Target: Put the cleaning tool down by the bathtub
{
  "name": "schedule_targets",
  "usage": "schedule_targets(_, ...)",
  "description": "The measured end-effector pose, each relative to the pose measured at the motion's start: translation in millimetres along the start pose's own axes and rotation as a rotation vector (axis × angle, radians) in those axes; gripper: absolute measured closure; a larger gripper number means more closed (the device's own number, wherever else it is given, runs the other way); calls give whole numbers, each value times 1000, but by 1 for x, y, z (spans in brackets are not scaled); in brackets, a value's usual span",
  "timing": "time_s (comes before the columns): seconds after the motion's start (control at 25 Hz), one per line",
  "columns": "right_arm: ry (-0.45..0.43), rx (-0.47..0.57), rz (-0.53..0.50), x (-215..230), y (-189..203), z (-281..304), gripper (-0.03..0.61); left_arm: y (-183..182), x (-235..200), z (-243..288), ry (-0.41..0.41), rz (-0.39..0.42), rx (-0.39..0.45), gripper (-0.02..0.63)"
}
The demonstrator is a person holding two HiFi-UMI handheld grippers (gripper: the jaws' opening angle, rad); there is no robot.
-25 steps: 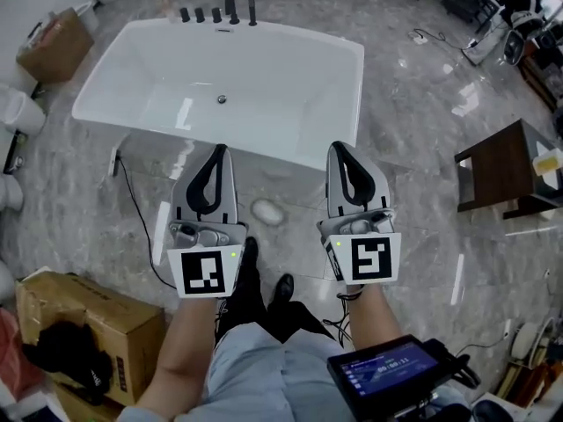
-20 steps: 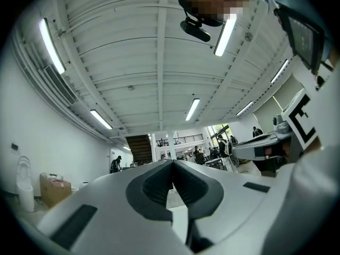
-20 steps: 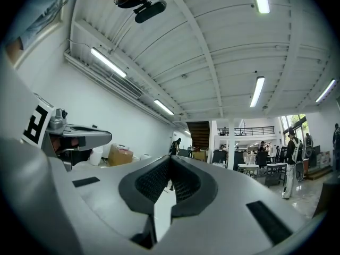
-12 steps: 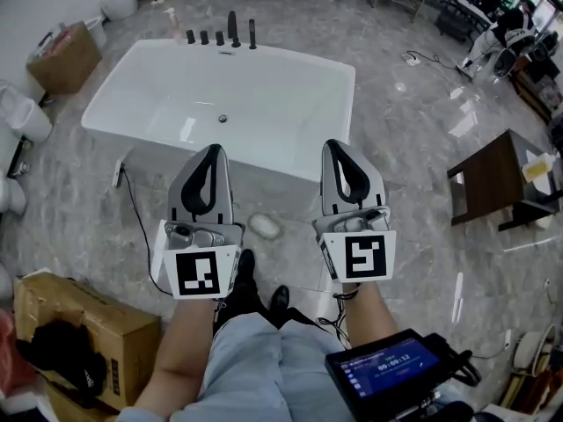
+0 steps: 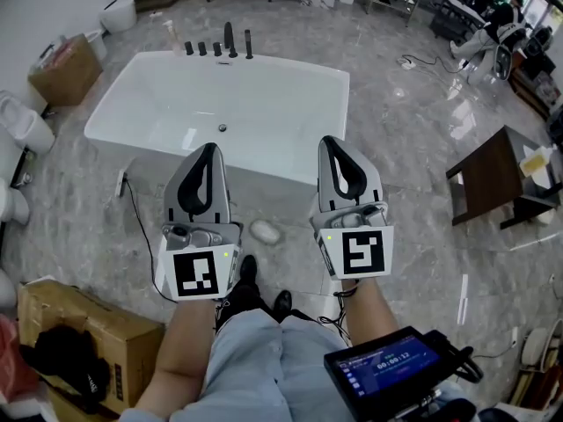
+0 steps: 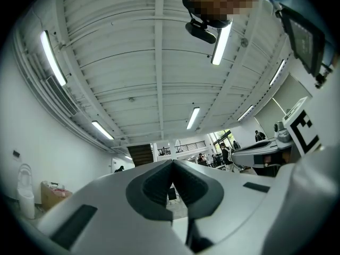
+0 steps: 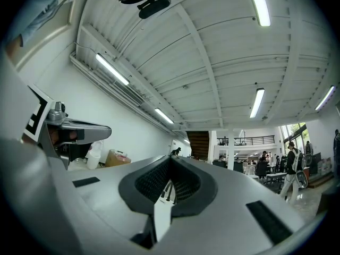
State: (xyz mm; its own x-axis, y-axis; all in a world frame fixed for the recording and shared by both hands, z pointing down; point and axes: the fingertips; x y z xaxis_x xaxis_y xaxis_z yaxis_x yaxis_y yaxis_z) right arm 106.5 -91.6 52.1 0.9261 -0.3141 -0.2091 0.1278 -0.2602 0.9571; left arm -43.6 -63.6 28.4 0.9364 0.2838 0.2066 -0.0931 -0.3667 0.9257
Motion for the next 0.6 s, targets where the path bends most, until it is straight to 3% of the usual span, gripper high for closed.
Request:
schedule_targets(0.44,11,13,7,10,-8,1,566,-9,6,10,21,40,2,598)
schedule_targets(0.6,14,10,6,10,-6,2,566,-11,6,12,12,-2,13,599)
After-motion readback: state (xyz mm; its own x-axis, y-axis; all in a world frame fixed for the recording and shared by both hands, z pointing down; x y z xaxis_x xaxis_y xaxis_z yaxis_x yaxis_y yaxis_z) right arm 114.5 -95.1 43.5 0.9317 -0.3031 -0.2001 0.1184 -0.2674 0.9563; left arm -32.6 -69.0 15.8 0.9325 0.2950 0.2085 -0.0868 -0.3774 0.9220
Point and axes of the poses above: the fingertips, and each gripper's own axes: z forward along the fingers, x to its right, y out of its underside, and after that the axes turned 6 degrees about y, right-handed
